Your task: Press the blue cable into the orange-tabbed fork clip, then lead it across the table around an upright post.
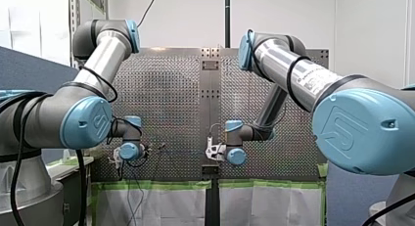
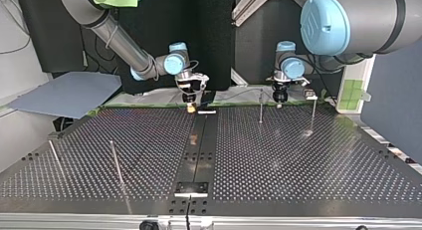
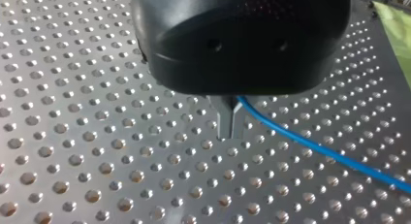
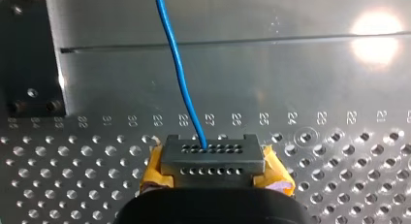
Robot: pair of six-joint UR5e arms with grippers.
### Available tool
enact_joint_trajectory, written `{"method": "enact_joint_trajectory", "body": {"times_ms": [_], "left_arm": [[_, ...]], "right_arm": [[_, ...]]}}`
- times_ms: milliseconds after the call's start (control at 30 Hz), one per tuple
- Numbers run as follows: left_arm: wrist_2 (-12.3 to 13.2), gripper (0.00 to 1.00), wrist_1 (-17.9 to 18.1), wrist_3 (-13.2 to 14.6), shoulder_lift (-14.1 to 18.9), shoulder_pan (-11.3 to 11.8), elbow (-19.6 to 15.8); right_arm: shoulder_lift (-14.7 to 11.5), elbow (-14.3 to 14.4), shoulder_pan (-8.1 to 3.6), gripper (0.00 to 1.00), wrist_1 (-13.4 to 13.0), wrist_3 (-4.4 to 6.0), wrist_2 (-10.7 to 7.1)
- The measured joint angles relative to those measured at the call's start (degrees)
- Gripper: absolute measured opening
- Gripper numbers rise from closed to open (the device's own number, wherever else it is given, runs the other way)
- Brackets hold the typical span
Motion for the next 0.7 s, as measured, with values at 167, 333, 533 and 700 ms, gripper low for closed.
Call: {"method": "enact_joint_trajectory", "body": {"times_ms": [167,333,533,700], "left_arm": [[-0.3,0.00,-0.2,-0.2,0.2,0.2,0.0],[-0.5,0.00,-0.2,-0.6,0.2,0.3,0.0],[-0.5,0.00,-0.1,-1.0,0.2,0.3,0.0],[0.0,0.00,1.1,-1.9,0.2,0.4,0.0]], "right_arm": [[0.0,-0.2,-0.27,0.00,0.0,0.23,0.10],[0.0,-0.5,-1.55,0.00,0.4,1.17,0.37],[0.0,-0.6,-3.01,0.00,0.5,2.10,0.61],[0.0,-1.1,-3.41,0.00,0.9,2.23,0.56]]}}
